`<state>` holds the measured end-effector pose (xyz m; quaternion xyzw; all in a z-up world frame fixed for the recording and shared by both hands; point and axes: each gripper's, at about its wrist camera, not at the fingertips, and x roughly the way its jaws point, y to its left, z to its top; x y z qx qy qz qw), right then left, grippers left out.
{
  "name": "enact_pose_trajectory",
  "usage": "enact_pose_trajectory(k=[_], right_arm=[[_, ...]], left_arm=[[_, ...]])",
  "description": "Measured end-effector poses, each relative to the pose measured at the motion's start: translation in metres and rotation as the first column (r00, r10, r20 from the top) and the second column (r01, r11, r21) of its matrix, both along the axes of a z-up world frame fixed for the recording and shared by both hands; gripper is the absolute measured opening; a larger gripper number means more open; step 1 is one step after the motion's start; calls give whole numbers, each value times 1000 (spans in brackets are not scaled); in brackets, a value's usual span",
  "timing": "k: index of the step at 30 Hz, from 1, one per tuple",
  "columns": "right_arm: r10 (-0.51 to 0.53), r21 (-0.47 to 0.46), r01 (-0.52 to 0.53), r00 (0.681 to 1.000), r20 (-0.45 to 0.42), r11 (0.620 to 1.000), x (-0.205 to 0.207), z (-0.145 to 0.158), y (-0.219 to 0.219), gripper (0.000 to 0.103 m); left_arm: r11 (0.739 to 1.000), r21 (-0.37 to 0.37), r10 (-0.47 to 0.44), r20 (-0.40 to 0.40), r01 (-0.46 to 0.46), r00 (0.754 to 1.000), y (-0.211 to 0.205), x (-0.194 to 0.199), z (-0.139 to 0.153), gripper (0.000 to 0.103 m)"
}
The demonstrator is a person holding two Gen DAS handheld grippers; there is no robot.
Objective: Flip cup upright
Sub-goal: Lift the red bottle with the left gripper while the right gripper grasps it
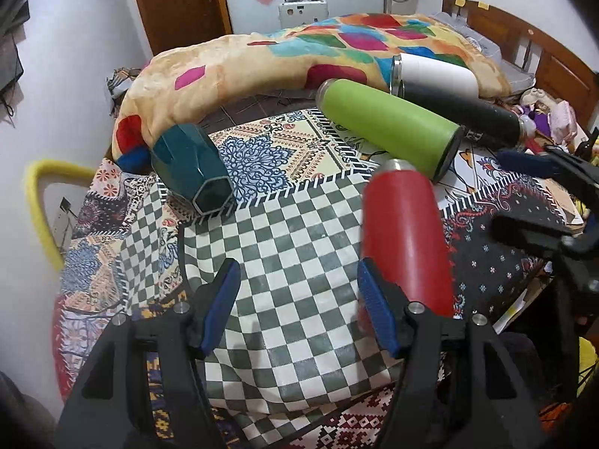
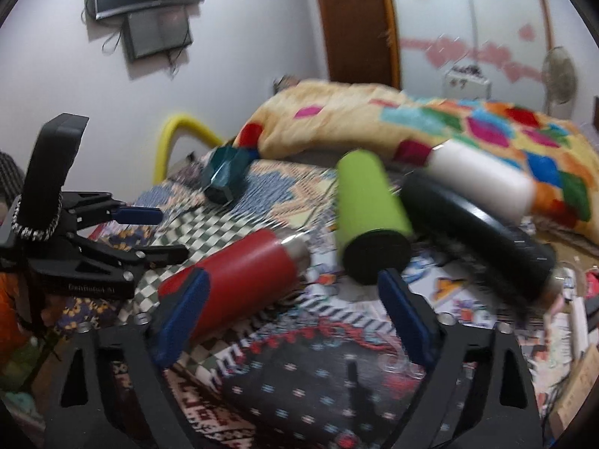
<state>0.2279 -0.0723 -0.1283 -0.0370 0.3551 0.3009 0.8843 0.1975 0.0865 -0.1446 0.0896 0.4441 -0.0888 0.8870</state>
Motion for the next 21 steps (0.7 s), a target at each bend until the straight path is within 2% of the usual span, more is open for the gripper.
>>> enact_pose_trajectory(k=[2,5,14,16,21], right_arm=[[26,-1,-26,998,-58,1000,7,-5,11,82],[51,-17,-54,989,-139,998,16,-12,24,82],[58,-70,-83,952,-301,994,30,-21,47,85],[54,-82,-86,942,-332,993,35,-27,50,85],[60,-52,-95,885,-462,994,57,-47,57,82]], left_arm=[[1000,14,-2,28,2,1000,0,-4,-2,65],[999,-33,-13,24,14,1000,5,-9,-4,65],[992,-110,-52,45,57,998,2,-25,-14,64],[993,-100,-57,43,61,997,-3,-28,-17,65],[990,-129,-56,37,60,998,3,-32,-23,65]])
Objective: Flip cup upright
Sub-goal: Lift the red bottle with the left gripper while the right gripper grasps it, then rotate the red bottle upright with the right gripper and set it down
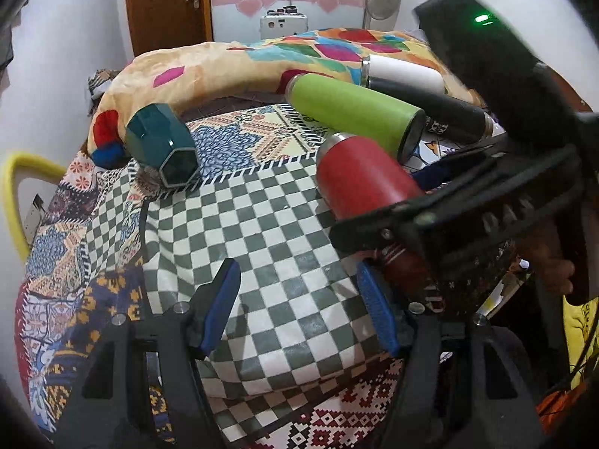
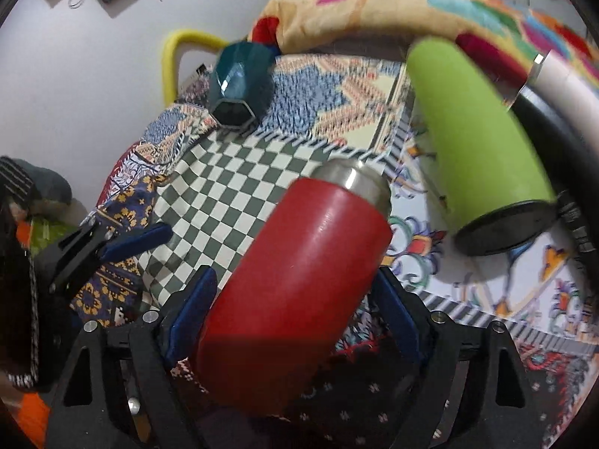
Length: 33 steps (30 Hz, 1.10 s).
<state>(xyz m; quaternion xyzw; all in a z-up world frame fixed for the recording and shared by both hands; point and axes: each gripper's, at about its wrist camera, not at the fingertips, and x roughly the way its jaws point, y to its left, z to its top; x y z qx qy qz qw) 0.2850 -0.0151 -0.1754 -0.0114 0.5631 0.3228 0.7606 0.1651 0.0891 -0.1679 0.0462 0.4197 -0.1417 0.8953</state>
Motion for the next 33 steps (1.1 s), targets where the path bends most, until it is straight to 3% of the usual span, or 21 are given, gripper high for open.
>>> enact_pose_trajectory(k=[6,15,21,28,33], right_arm=[[27,30,-27,999,28,999,1,9,-1,60],[49,36,-61,963,265,997,-31,47,-17,59],[27,16,-37,908,419,999,-45,64,-26,59],[54,-21,-50,866,498,999,-48,69,-20,59],[86,-54,-69,873,479,996,-48,56,-15,59]], left_arm=[[997,-1,80,12,-80,997,23,-4,2,65],[990,-22,139,65,-137,988,35,-1,22,67],[987,-30,160,126,-158,979,31,-4,39,72],[983,-68,179,183,-169,967,26,-11,55,82],[979,-90,197,213,-182,957,27,-14,61,87]])
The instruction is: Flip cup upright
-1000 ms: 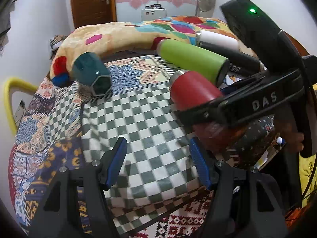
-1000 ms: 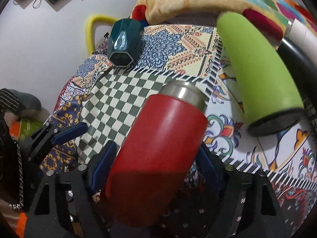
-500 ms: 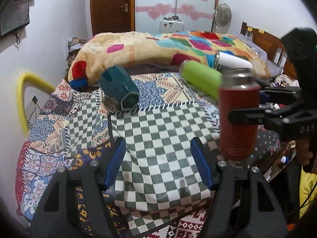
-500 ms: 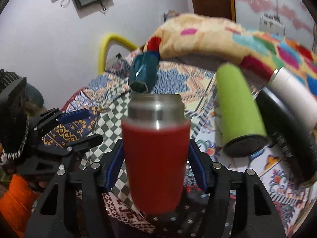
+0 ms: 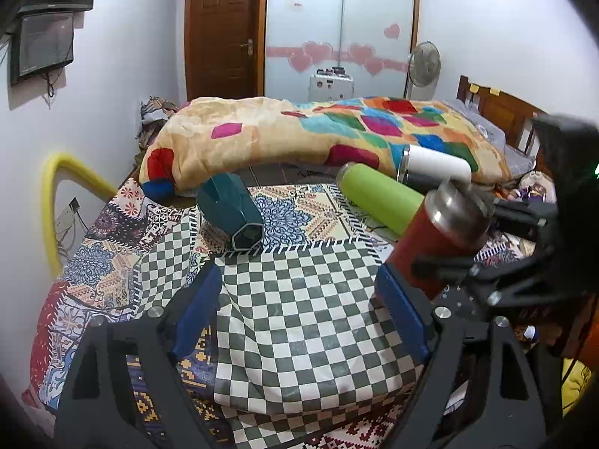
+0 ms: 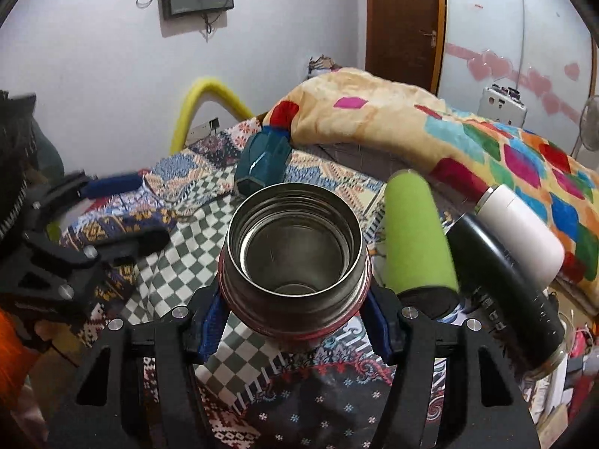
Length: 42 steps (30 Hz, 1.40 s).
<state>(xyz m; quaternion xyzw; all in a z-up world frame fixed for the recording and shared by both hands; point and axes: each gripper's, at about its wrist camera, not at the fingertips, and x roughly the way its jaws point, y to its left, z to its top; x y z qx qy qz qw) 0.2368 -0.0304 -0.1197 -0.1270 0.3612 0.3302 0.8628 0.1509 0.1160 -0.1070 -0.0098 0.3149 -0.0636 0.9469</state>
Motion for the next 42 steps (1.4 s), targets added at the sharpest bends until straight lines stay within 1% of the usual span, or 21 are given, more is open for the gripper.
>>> enact_pose_trajectory(k=[2,4,7,11,14,16,20,23,25,26,29,30,32,36,38,40,42], right_arm=[[3,-8,-3,1000,-18,1000,0,-6,0,59],[-3,3,3,1000,-5,1000,0,-8,0,59],[-21,28,21,1000,-9,999,3,-10,0,59],[-22,70,26,999,-45,997,7,-13,0,62],[-35,60,36,999,-14,998,0,-11,0,63],[-48,76,47,999,12,996,-9,-5,-5,65],[-92,130,81,992,84,988,-33,19,-27,67],[-155,188,123,974,165,974,-57,47,-49,68],[-206,237,150,951,230,960,-78,69,-66,70],[-224,256,159,942,251,954,-85,76,-71,72],[-287,329,176,900,327,928,-118,103,-90,75],[-298,348,174,891,342,921,-126,110,-93,75],[-314,384,167,878,360,908,-140,118,-97,76],[-330,439,148,867,374,886,-162,127,-104,77],[-347,451,153,855,386,879,-170,128,-106,82],[-377,462,172,836,399,870,-176,127,-107,87],[-395,469,183,825,405,864,-181,126,-109,90]], left_arm=[[1000,-10,3,11,-2,1000,1,-2,2,88],[1000,-20,5,21,-5,1000,2,-4,4,88],[999,-41,18,36,-16,999,4,-9,5,89],[998,-47,35,58,-33,998,6,-16,6,89],[997,-40,63,82,-60,995,5,-21,9,89],[997,-31,68,94,-65,993,2,-25,12,89],[997,-30,78,147,-74,986,-9,-39,28,89],[996,-32,84,199,-79,976,-18,-54,42,89],[996,-28,84,245,-79,966,-26,-67,55,89],[997,-26,80,271,-76,959,-31,-76,62,89],[997,-21,78,336,-75,939,-43,-98,80,89],[997,-19,81,365,-80,928,-48,-108,87,89],[996,-23,88,394,-86,915,-53,-121,96,89],[995,-41,98,450,-90,887,-61,-150,113,89],[995,-48,96,475,-83,875,-64,-163,119,93],[995,-52,97,489,-83,867,-66,-172,120,96],[995,-44,103,499,-93,860,-69,-180,121,97]])
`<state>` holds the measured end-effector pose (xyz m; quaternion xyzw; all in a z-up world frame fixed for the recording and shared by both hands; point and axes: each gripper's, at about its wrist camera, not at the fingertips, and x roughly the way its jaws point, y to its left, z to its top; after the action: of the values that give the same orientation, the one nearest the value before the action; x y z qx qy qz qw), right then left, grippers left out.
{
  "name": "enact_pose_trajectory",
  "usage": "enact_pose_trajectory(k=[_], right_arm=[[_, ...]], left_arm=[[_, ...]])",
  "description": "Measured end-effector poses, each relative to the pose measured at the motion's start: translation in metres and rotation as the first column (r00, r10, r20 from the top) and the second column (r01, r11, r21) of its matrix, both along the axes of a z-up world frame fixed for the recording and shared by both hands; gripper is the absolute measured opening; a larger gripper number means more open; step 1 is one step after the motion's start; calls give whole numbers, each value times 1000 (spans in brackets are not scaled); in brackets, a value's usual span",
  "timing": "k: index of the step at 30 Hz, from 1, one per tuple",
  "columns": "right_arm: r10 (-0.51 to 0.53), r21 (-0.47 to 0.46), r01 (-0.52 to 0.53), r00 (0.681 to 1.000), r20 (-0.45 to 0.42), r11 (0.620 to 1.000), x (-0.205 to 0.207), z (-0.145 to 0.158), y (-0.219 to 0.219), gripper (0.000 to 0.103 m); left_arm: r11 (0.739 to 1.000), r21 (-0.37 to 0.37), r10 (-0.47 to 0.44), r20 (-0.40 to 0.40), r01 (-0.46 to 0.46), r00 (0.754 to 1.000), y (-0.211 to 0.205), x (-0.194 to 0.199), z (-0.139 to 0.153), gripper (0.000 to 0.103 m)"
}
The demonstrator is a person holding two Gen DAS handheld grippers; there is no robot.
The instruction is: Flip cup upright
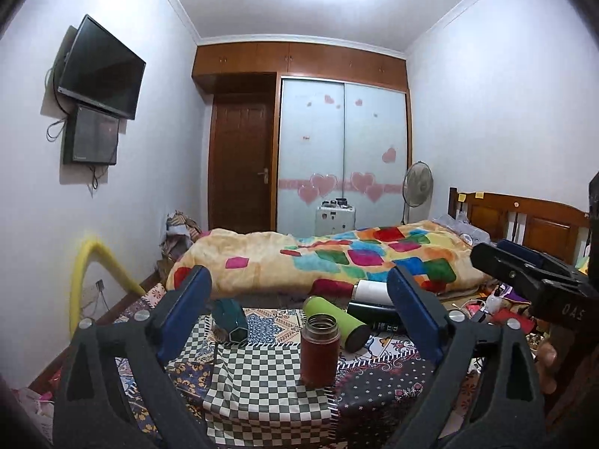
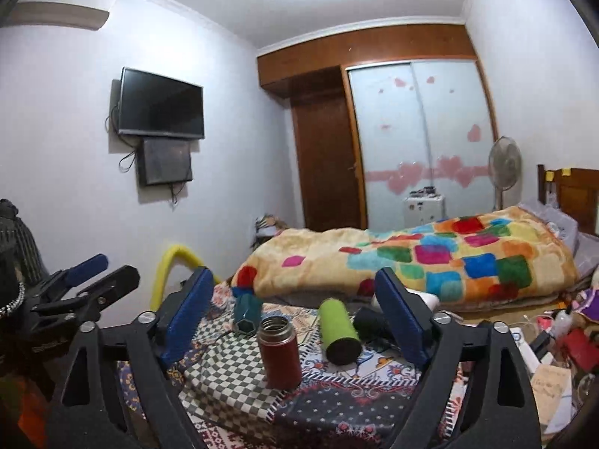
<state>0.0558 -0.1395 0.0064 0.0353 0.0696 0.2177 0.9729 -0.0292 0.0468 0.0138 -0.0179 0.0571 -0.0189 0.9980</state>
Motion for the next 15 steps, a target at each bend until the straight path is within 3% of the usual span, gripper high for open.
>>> enact_pose_trajectory(k=[3,15], right_arm=[[-26,7,26,1000,17,1000,-9,-2,-2,103],[-78,-31,79,996,35,996,-22,-9,-2,103]], left_arm=[[1000,4,4,2,-4,1000,-2,-4,-2,102],[1000,22,17,3,-17,1000,-5,-9,-4,103]])
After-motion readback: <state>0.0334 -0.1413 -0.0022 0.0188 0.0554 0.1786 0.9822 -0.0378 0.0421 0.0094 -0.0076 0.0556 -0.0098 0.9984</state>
